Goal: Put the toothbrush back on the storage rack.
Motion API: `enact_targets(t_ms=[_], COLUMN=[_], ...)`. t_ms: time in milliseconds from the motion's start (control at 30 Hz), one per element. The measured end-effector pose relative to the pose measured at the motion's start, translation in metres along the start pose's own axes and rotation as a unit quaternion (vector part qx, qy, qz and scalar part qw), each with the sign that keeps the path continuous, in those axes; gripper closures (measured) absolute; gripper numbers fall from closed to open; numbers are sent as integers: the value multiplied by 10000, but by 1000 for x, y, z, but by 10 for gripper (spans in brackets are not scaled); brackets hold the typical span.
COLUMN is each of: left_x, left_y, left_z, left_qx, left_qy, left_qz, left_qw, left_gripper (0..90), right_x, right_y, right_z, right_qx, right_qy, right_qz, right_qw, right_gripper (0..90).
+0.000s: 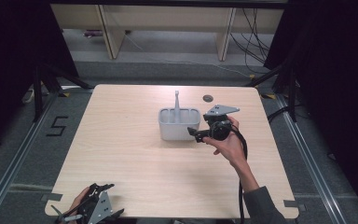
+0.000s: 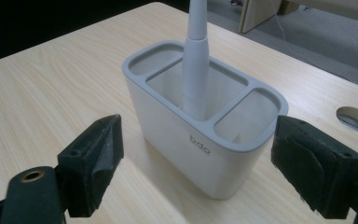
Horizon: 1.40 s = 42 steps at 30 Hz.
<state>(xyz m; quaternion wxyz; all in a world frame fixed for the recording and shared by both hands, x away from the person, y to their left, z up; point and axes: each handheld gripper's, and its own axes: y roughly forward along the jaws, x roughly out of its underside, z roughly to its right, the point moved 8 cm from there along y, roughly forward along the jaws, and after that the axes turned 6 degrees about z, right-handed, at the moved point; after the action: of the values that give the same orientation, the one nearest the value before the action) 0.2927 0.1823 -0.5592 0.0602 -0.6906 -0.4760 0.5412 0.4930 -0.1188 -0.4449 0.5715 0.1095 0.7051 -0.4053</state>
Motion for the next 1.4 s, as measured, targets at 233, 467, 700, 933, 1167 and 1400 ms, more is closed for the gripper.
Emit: enact_targets(t_ms=[233, 467, 700, 933, 1167, 1400], left_x=[0, 0, 0, 1, 1, 0], left_y=[0, 0, 0, 0, 0, 0], left_z=[0, 1, 0, 0, 0, 1], left_qx=[2, 21, -5, 37, 31, 31], left_qy=[-6, 4, -16, 19, 2, 19], left_qz=[5, -2, 4, -25, -62, -23], left_qw=[10000, 10000, 10000, 10000, 10000, 10000], left_gripper=[156, 156, 156, 156, 156, 156], right_x=[8, 18, 22, 27, 36, 48], right_y=[-6, -14, -18, -22, -26, -27], right_z=[-3, -6, -9, -15, -21, -29], right_qx=[64, 74, 75, 42, -3, -97], right_qy=[-25, -66, -84, -128, -199, -167], right_qz=[-55, -146, -191, -186, -228, -339], right_qw=[10000, 9998, 9998, 9997, 9995, 9992], right_gripper=[170, 168, 166, 164, 163, 164])
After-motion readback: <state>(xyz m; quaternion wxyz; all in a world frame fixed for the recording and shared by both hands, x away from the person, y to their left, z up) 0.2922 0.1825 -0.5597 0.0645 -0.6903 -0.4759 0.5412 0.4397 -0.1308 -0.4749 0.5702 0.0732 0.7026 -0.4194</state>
